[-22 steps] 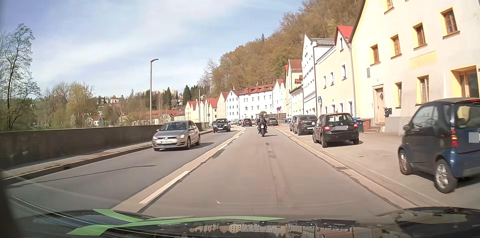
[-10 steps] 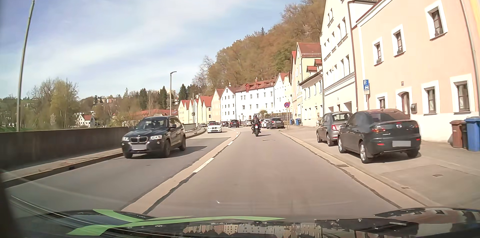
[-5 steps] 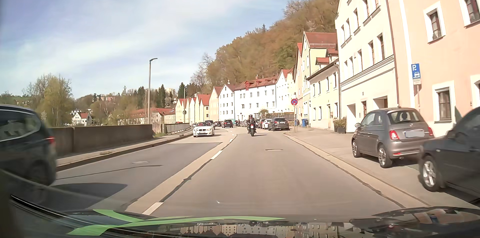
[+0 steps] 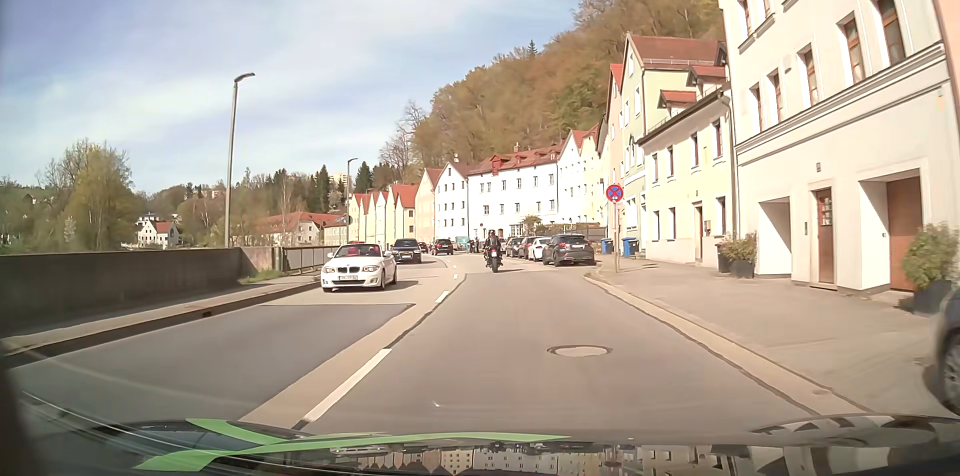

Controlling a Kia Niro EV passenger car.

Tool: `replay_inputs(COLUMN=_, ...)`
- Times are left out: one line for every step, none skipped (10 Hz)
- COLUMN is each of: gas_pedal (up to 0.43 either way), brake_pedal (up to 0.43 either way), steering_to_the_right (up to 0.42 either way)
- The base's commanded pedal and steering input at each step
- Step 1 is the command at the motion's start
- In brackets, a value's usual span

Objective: Follow the waypoints while adhering to traffic rules and regulations

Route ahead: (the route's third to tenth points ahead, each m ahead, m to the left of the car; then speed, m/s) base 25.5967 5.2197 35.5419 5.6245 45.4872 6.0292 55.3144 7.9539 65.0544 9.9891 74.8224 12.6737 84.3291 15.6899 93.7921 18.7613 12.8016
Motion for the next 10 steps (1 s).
replay_inputs(gas_pedal=0.098, brake_pedal=0.0, steering_to_the_right=-0.005)
replay_inputs(gas_pedal=0.098, brake_pedal=0.0, steering_to_the_right=-0.005)
replay_inputs(gas_pedal=0.098, brake_pedal=0.0, steering_to_the_right=-0.006)
replay_inputs(gas_pedal=0.098, brake_pedal=0.0, steering_to_the_right=-0.009)
replay_inputs(gas_pedal=0.087, brake_pedal=0.0, steering_to_the_right=-0.013)
replay_inputs(gas_pedal=0.087, brake_pedal=0.0, steering_to_the_right=-0.018)
replay_inputs(gas_pedal=0.087, brake_pedal=0.0, steering_to_the_right=-0.019)
replay_inputs(gas_pedal=0.079, brake_pedal=0.0, steering_to_the_right=-0.02)
replay_inputs(gas_pedal=0.028, brake_pedal=0.0, steering_to_the_right=-0.02)
replay_inputs(gas_pedal=0.02, brake_pedal=0.0, steering_to_the_right=-0.02)
